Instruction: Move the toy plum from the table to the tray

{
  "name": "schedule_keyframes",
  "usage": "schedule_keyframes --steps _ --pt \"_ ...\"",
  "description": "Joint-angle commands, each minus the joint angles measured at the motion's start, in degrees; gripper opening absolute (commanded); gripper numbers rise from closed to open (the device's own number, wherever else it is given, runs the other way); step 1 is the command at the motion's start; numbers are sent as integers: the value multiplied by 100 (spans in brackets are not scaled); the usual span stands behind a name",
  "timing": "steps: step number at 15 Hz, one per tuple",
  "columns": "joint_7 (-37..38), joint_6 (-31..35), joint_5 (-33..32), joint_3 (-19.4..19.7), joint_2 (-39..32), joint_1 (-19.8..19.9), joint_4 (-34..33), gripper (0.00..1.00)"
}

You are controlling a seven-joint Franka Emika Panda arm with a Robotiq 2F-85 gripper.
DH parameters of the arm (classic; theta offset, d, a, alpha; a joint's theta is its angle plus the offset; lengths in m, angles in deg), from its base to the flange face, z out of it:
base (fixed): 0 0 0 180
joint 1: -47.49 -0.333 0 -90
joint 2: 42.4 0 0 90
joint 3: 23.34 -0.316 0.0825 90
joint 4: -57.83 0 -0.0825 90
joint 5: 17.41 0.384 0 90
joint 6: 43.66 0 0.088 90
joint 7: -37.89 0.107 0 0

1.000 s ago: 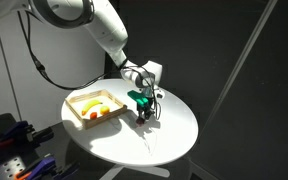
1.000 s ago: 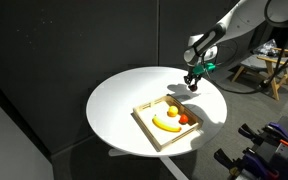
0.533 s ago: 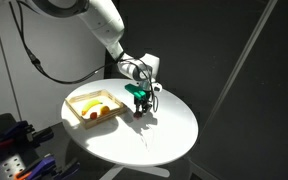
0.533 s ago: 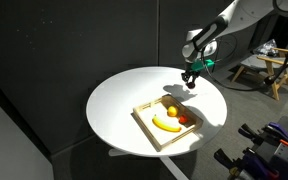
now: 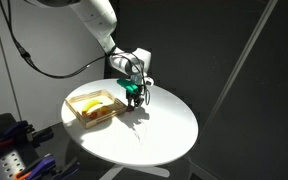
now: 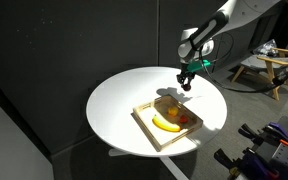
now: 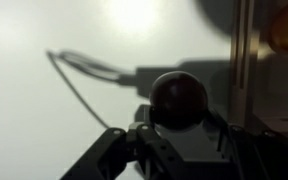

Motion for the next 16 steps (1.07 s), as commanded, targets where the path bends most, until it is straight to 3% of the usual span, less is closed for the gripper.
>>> schedule_keyframes --steps 1,16 --pt "18 143 -116 -82 349 -133 461 28" --pt "134 854 -479 -257 474 -965 1118 28"
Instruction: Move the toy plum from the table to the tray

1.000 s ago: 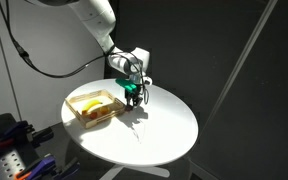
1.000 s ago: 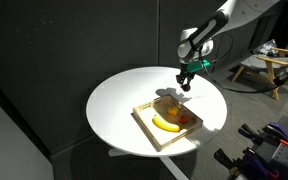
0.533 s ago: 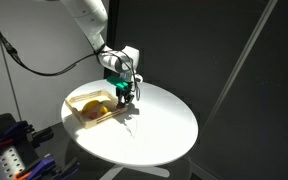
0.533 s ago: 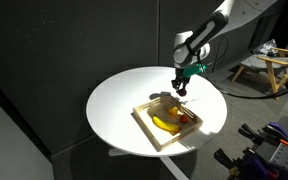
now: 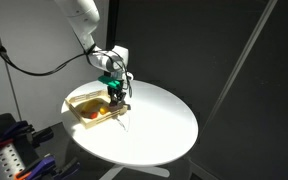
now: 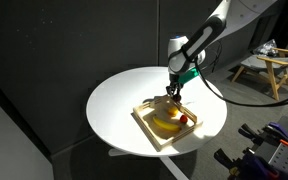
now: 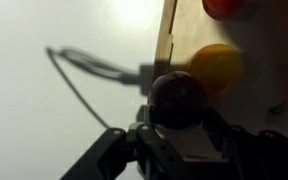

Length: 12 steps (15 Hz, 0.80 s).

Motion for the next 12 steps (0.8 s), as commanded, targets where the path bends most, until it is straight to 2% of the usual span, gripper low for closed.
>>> schedule_keyframes --steps 1,12 --pt "121 222 -168 -78 195 -95 282 28" --pt "82 503 -140 -163 170 -186 407 28"
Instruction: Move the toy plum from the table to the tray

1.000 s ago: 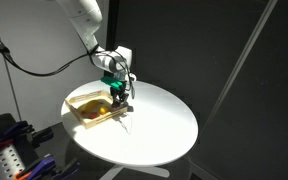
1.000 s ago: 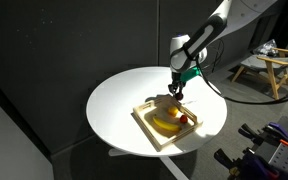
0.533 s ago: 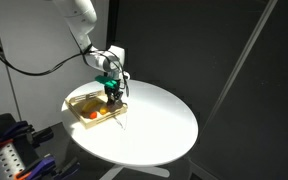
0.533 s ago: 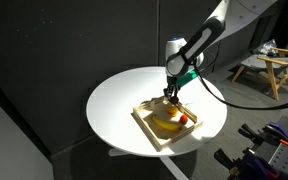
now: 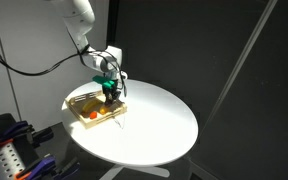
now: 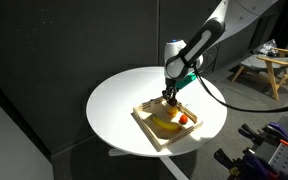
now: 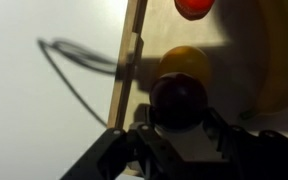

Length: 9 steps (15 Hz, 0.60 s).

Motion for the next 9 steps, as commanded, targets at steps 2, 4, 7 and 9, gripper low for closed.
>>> schedule_keyframes --steps 2,4,7,9 --pt "81 107 -124 -27 170 32 181 28" --pt "82 109 -119 -22 173 42 166 28" --pt "91 103 -117 -9 168 52 150 78" --pt "92 95 -118 -1 166 60 149 85"
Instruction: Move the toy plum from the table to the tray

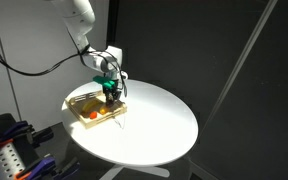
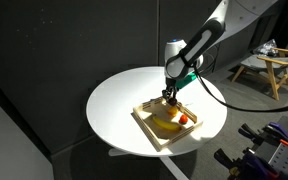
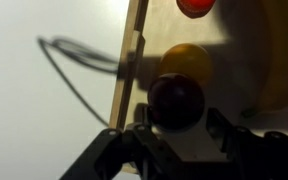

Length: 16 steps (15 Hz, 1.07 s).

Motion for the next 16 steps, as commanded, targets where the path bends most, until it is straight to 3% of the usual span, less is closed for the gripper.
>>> schedule_keyframes --steps 1,3,16 --pt "94 51 -117 -4 168 52 149 94" --pt "91 33 -115 11 186 70 167 100" --pt "683 -717 -114 308 1156 112 863 100"
